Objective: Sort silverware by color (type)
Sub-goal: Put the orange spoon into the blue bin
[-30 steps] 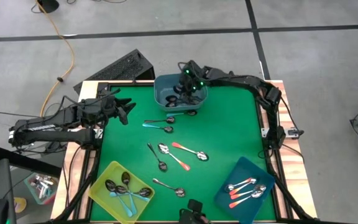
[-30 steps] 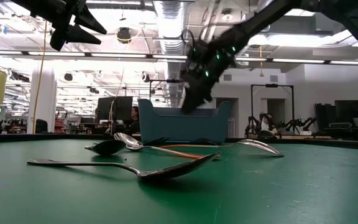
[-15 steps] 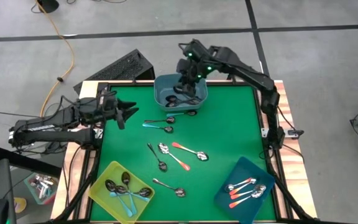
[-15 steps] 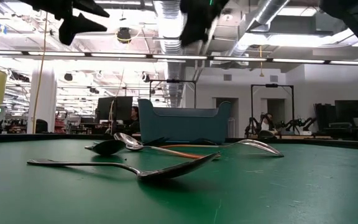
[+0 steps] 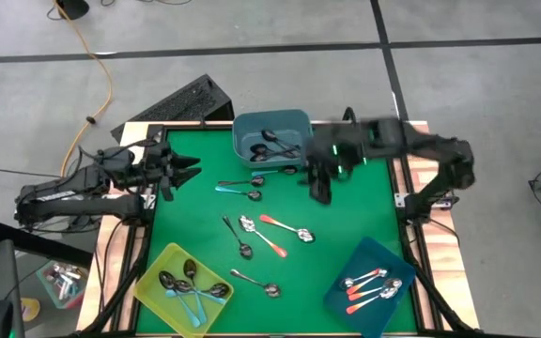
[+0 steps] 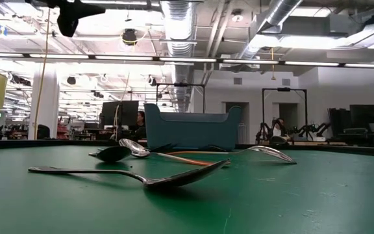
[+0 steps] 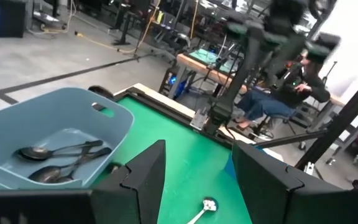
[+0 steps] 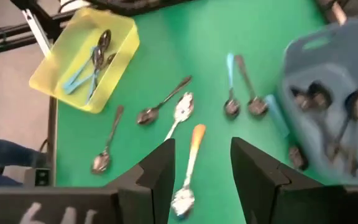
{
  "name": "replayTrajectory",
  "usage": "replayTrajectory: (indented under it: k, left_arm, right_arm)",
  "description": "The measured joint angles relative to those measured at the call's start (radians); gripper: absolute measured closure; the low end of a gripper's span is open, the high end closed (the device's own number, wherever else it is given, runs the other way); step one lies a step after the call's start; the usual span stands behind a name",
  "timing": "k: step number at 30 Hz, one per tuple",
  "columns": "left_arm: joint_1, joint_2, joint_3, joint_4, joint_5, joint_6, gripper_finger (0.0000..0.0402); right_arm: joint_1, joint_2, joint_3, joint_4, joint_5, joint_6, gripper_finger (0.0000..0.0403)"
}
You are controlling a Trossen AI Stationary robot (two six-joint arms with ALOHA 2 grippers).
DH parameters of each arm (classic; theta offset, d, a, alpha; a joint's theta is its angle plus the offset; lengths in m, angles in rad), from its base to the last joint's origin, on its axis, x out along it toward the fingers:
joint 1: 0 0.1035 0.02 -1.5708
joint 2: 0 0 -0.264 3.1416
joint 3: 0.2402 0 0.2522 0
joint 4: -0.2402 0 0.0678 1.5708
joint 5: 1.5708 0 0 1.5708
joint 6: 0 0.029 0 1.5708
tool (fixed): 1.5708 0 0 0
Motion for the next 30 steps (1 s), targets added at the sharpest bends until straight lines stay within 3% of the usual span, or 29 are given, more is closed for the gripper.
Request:
replayTrajectory:
  k: [7,12,20,30]
  left_arm:
    - [0.000,-0.016,0.000,-0.031,0.025,0.005,0.0232]
    - [0.000,-0.015,-0.001,-0.064,0.037,0.006,0.0232]
    - [0.000,-0.015,-0.001,-0.088,0.047,0.006,0.0232]
    - [0.000,-0.015,-0.001,-0.092,0.045,0.005,0.0232]
  right_arm:
    - [0.333,0.008,-0.258,0.286,0.336,0.289,0.0239]
    - [0.452,0.113,-0.382,0.531,0.517,0.402,0.0239]
    - [0.527,0.354,-0.392,0.797,0.510,0.437,0.0239]
    - [0.554,0.503,-0.390,0.840,0.461,0.575,0.0239]
